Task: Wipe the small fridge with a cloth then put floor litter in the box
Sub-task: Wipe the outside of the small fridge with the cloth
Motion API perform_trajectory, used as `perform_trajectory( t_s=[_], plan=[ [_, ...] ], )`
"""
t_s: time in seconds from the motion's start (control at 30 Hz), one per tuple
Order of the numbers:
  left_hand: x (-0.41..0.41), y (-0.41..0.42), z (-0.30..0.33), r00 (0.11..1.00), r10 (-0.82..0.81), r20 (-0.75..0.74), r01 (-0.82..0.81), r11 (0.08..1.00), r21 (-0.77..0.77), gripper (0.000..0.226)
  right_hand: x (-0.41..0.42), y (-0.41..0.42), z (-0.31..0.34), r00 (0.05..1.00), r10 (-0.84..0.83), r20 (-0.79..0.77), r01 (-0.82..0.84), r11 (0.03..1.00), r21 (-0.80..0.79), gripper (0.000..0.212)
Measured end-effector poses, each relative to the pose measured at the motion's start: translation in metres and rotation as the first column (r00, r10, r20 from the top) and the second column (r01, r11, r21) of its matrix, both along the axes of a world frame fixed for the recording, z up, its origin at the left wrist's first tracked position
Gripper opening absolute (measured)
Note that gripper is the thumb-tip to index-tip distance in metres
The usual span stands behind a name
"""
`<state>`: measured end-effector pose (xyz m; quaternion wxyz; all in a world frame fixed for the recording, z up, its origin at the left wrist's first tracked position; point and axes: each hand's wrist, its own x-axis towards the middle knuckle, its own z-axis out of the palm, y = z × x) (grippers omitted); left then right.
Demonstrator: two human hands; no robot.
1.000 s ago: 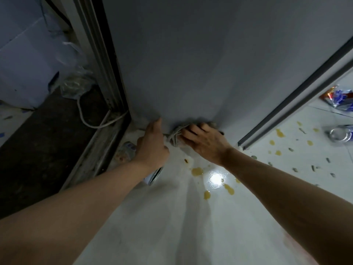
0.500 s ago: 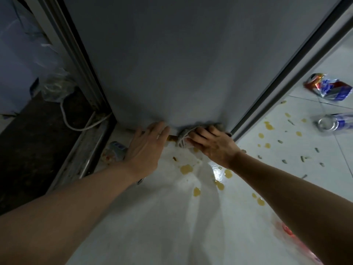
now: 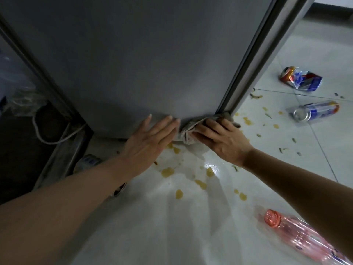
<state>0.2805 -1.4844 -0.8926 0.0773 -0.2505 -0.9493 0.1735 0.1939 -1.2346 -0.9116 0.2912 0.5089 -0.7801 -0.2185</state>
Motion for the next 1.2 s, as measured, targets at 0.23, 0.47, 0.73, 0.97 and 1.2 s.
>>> perform_trajectory(
  t_s=[0.23,0.47,0.73,0.97,1.2],
  plan=[
    [-0.006,-0.010,-0.003,0.996,-0.007,-0.094,-0.019,0.964,-0.264,0.067,-0.005,0.008,-0.035,0.996,-0.008,0.086,-0.005,0.988,0.154,0.047],
    [-0.006,0.004,0.006,0.998,0.056,-0.041,-0.065,0.952,-0.299,0.067,-0.002,0.010,-0.003,0.994,0.009,0.105,-0.032,0.975,0.218,0.033],
    [-0.013,0.020,0.020,0.998,0.060,-0.030,-0.066,0.962,-0.264,0.072,-0.017,0.031,0.035,0.994,0.103,-0.024,-0.105,0.984,-0.143,0.033],
    [-0.024,0.016,0.020,0.998,-0.013,-0.069,-0.010,0.947,-0.321,0.077,-0.012,0.034,-0.029,0.994,0.044,0.097,-0.048,0.998,0.041,0.035],
    [-0.026,0.014,0.027,0.997,-0.048,-0.061,0.022,0.925,-0.378,0.075,-0.006,0.025,-0.021,0.995,-0.021,0.102,0.005,0.987,0.159,0.027]
  ],
)
